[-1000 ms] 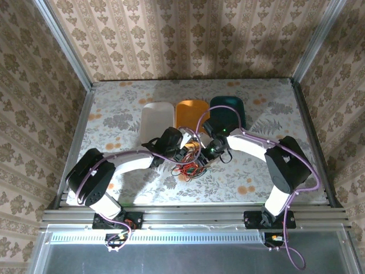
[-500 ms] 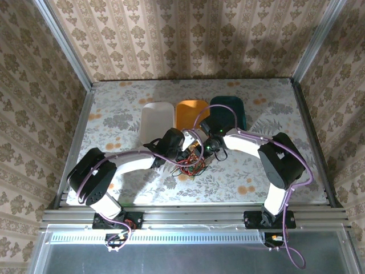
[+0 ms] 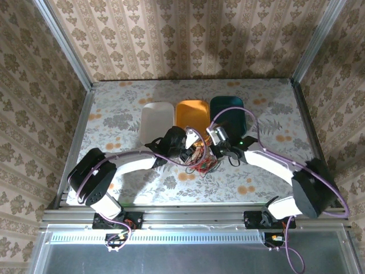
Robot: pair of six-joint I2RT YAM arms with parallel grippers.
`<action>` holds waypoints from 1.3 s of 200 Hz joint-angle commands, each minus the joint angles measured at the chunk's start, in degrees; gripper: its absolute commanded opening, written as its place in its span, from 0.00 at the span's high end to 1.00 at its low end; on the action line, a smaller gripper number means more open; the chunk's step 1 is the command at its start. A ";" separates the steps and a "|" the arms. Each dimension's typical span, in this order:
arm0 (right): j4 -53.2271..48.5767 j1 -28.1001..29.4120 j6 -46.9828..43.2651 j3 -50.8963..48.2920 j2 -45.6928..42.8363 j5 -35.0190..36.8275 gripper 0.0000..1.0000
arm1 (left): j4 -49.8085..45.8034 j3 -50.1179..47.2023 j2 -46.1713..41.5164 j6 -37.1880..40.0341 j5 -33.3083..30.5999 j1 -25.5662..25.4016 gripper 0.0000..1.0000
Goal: Untangle the cables
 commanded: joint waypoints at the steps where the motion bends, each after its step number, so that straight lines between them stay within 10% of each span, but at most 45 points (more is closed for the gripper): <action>1: 5.40 -2.18 4.17 -1.55 -4.39 4.26 1.00 | -2.81 -0.64 0.57 0.39 -0.89 0.25 1.00; 101: 1.41 -6.63 5.28 -2.61 -2.66 -18.98 1.00 | -2.05 -1.00 -1.93 1.38 0.17 0.27 1.00; 129: 1.45 -6.71 6.08 -2.70 -1.56 -19.61 1.00 | -4.17 -0.19 -6.97 4.59 1.39 0.32 0.52; 162: 2.42 -7.63 7.30 -3.07 -1.14 -19.70 1.00 | -12.61 2.23 -11.79 8.71 7.11 2.07 0.31; 224: 1.94 -9.01 7.10 -2.92 -0.92 -21.59 1.00 | -17.29 10.51 -7.32 10.60 16.50 4.38 0.28; 260: 1.28 -9.29 7.01 -3.30 -1.92 -22.68 1.00 | -14.36 13.03 -3.32 10.58 17.75 4.37 0.52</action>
